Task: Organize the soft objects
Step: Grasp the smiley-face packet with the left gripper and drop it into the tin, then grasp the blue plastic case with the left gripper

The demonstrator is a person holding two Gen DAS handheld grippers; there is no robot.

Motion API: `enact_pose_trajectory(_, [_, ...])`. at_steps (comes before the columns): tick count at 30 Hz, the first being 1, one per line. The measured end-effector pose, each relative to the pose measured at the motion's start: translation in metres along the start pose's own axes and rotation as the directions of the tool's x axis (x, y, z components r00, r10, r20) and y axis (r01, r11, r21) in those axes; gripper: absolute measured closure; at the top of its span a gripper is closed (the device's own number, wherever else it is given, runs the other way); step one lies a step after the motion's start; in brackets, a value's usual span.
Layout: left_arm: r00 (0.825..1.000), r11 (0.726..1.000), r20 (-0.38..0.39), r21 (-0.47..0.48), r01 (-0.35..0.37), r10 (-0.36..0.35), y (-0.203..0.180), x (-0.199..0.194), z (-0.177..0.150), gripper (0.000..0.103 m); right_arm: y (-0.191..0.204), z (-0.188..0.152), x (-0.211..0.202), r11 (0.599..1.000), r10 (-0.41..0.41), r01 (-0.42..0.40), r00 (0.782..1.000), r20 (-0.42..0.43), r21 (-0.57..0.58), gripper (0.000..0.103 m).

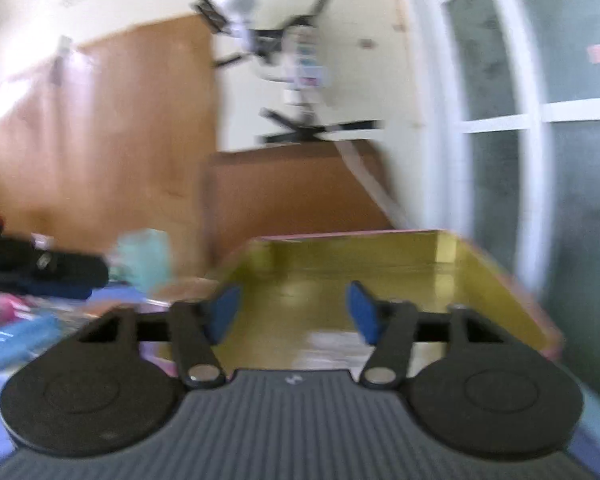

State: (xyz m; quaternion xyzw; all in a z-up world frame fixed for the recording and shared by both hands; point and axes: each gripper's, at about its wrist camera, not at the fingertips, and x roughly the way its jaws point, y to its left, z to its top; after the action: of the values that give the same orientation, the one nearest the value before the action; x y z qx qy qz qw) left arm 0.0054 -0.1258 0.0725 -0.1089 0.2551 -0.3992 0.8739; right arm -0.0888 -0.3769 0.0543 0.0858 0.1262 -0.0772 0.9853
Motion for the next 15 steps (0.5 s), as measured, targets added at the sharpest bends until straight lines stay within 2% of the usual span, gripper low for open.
enact_pose_trajectory(1, [0.999, 0.999, 0.025, -0.029, -0.041, 0.042, 0.016, -0.022, -0.005, 0.025, 0.012, 0.002, 0.003, 0.997, 0.082, -0.082, 0.997, -0.011, 0.012, 0.058])
enact_pose_trajectory(2, [0.994, 0.994, 0.05, -0.053, -0.091, 0.094, 0.032, -0.043, -0.011, 0.025, 0.028, 0.003, 0.01, 0.983, 0.181, -0.18, 0.983, -0.037, 0.018, 0.059])
enact_pose_trajectory(3, [0.986, 0.986, 0.068, -0.076, -0.148, 0.153, 0.043, -0.058, -0.015, 0.025, 0.046, 0.002, 0.017, 0.965, 0.261, -0.26, 0.963, -0.07, 0.021, 0.059])
enact_pose_trajectory(5, [0.953, 0.948, 0.085, -0.159, -0.276, 0.291, 0.073, -0.088, -0.024, 0.024, 0.081, 0.0, 0.038, 0.924, 0.381, -0.38, 0.914, -0.138, 0.034, 0.059])
enact_pose_trajectory(7, [0.932, 0.91, 0.074, -0.256, -0.325, 0.354, 0.103, -0.107, -0.03, 0.024, 0.121, -0.006, 0.065, 0.884, 0.465, -0.463, 0.86, -0.209, 0.061, 0.059])
enact_pose_trajectory(8, [0.927, 0.888, 0.058, -0.315, -0.335, 0.37, 0.121, -0.114, -0.035, 0.025, 0.138, -0.008, 0.077, 0.872, 0.487, -0.485, 0.842, -0.233, 0.072, 0.059])
enact_pose_trajectory(10, [0.924, 0.85, 0.03, -0.403, -0.339, 0.382, 0.147, -0.115, -0.04, 0.025, 0.168, -0.013, 0.101, 0.869, 0.491, -0.489, 0.828, -0.27, 0.08, 0.059])
enact_pose_trajectory(12, [0.924, 0.83, 0.002, -0.441, -0.342, 0.382, 0.16, -0.106, -0.043, 0.025, 0.187, -0.015, 0.129, 0.867, 0.493, -0.487, 0.814, -0.307, 0.101, 0.059])
enact_pose_trajectory(14, [0.944, 0.831, -0.037, -0.464, -0.307, 0.328, 0.172, -0.088, -0.047, 0.038, 0.208, -0.024, 0.145, 0.865, 0.496, -0.488, 0.791, -0.36, 0.118, 0.059])
enact_pose_trajectory(15, [0.947, 0.824, -0.064, -0.477, -0.306, 0.315, 0.175, -0.08, -0.049, 0.039, 0.213, -0.029, 0.153, 0.867, 0.489, -0.483, 0.775, -0.401, 0.123, 0.058])
